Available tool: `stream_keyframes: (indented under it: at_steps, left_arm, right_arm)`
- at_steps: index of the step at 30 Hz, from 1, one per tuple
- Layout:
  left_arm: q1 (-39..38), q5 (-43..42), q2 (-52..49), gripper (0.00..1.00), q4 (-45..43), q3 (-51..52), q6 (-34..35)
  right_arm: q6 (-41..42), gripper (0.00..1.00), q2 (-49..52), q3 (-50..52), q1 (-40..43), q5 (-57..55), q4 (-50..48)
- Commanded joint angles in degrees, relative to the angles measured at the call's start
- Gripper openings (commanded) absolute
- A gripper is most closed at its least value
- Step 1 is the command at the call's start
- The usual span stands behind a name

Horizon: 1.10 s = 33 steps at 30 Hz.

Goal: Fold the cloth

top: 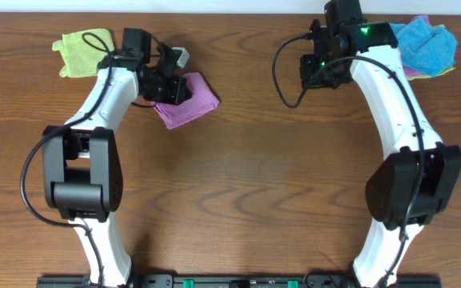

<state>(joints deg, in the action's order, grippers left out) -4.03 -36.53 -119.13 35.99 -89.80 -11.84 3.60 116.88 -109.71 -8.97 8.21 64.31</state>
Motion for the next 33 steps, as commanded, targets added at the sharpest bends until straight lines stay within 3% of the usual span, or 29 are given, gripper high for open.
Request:
stream_keyframes:
  at_steps: [1, 10, 18, 28, 33]
  left_arm:
    - [1.38, 4.26, 1.16, 0.06, 0.63, 0.98, -0.37]
    - [2.40, 5.92, 1.11, 0.06, -9.60, 8.96, 0.35]
    - [2.19, 12.41, 0.66, 0.06, -18.16, 14.75, 1.92]
    - [2.14, -3.98, 0.81, 0.06, -18.23, 7.08, 8.22]
    - [2.14, -5.20, 0.81, 0.06, -14.16, 0.79, 9.53]
  right_arm:
    - [-0.92, 0.02, -1.81, -0.33, -0.09, 0.59, -0.35]
    - [-0.90, 0.02, -1.81, -0.33, -0.04, 0.61, -1.36]
    - [-0.90, 0.02, -1.81, -0.33, -0.07, 0.61, -1.44]
    - [-0.90, 0.02, -1.81, -0.33, -0.07, 0.61, -1.51]
    - [-0.92, 0.02, -1.81, -0.33, -0.04, 0.61, -1.03]
